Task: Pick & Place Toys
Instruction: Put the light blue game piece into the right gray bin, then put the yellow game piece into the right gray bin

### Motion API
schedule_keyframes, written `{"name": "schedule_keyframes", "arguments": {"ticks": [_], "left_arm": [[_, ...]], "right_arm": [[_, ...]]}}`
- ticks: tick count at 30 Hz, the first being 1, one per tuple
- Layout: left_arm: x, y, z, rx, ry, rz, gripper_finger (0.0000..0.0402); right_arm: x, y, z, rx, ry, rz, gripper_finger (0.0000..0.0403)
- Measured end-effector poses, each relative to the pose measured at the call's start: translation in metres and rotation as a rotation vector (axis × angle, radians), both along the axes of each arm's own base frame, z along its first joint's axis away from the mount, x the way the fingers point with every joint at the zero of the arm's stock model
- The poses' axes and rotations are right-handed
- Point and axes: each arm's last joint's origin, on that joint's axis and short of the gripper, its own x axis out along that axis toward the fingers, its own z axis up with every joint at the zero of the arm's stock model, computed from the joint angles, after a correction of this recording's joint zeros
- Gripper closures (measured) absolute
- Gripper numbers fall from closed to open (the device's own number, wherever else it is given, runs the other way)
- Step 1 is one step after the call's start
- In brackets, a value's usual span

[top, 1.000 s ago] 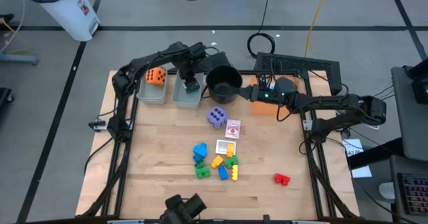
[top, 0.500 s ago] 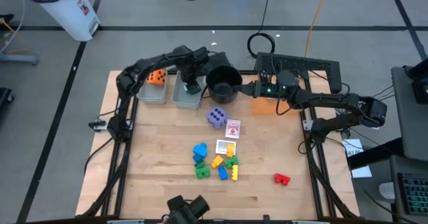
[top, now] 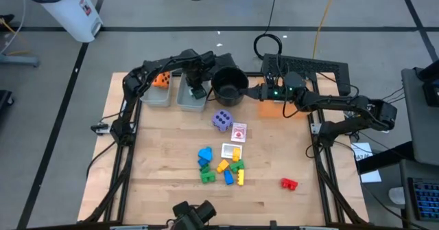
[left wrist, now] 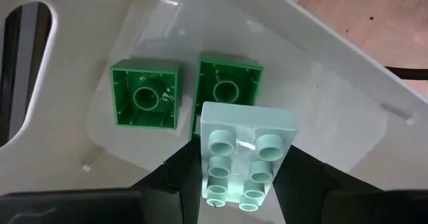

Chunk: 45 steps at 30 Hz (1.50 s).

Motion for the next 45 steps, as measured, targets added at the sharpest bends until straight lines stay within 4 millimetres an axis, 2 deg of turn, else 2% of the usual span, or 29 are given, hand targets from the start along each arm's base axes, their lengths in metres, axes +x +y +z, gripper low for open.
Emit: {"name": "schedule_keyframes", "arguments": {"ticks": [19, 32, 39, 45], "left_arm": [[0.0, 0.001, 0.0, 0.029, 0.018, 0.001, 0.0231], [-0.003, -0.001, 0.002, 0.017, 0.034, 0.001, 0.0145], [-0.011, -0.007, 0.03, 0.04, 0.014, 0.01, 0.0133], [-0.023, -0.02, 0.082, 0.1, -0.144, 0.067, 0.0152]], "right_arm": [[0.0, 0.0, 0.0, -0.005, -0.002, 0.002, 0.0198], [0.0, 0.0, 0.0, -0.019, -0.001, 0.001, 0.0202], [0.0, 0.0, 0.0, -0.019, -0.001, 0.001, 0.0203], [0.0, 0.0, 0.0, -0.019, -0.001, 0.0, 0.0202]]}}
